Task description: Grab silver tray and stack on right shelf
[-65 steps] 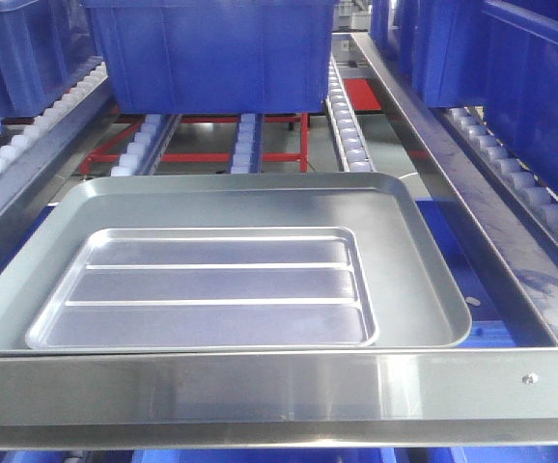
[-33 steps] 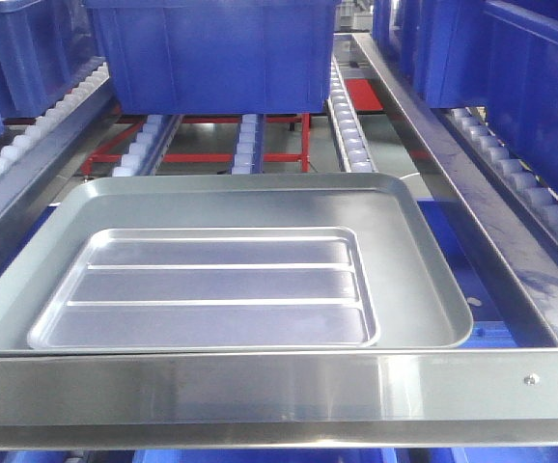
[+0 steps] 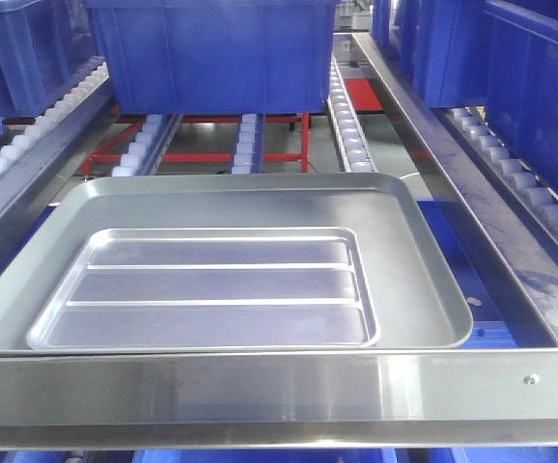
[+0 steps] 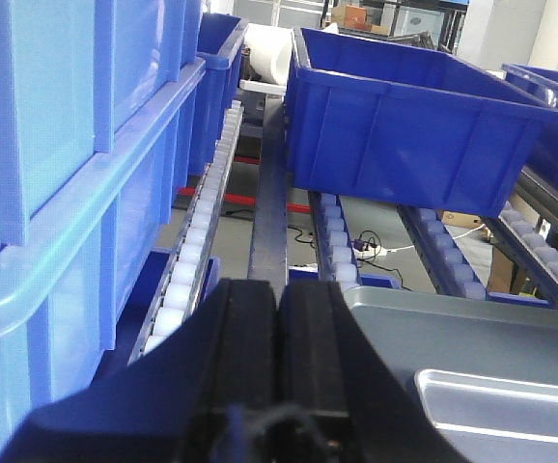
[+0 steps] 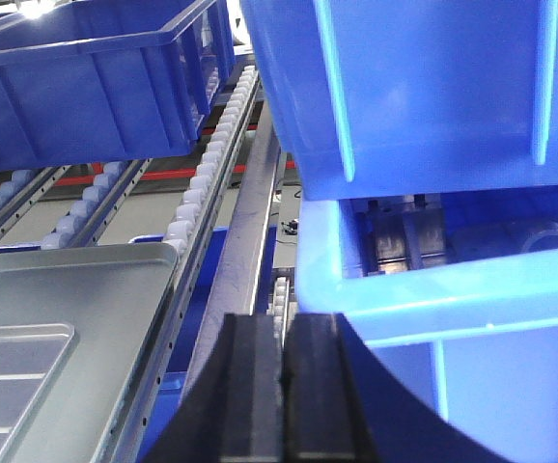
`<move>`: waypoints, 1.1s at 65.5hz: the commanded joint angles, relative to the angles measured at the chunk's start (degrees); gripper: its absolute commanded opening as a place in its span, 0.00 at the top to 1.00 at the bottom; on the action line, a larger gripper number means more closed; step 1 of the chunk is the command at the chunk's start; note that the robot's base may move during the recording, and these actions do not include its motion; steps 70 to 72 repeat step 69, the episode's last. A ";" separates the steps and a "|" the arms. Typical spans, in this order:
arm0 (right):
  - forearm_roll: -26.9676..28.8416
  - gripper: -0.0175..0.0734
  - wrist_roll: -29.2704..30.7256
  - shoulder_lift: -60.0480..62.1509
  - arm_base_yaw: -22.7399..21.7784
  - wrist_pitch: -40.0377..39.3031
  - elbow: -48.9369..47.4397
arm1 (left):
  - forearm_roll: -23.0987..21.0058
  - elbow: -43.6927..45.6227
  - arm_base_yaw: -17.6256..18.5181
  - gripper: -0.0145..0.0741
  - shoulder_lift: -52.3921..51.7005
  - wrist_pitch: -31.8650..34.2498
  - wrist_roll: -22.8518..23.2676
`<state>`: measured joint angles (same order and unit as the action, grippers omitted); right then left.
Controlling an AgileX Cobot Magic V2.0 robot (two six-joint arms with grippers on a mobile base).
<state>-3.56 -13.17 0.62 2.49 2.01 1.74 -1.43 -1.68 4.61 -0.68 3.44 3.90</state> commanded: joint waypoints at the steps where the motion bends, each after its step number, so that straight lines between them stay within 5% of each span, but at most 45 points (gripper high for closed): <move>1: -0.15 0.75 0.49 1.00 -0.43 -4.59 -0.03 | 0.14 -1.52 -0.09 0.94 -0.54 5.06 -0.17; 72: -0.15 0.75 0.49 1.00 -0.43 -4.59 -0.03 | 0.14 -1.52 -0.09 0.94 -0.54 5.06 -0.17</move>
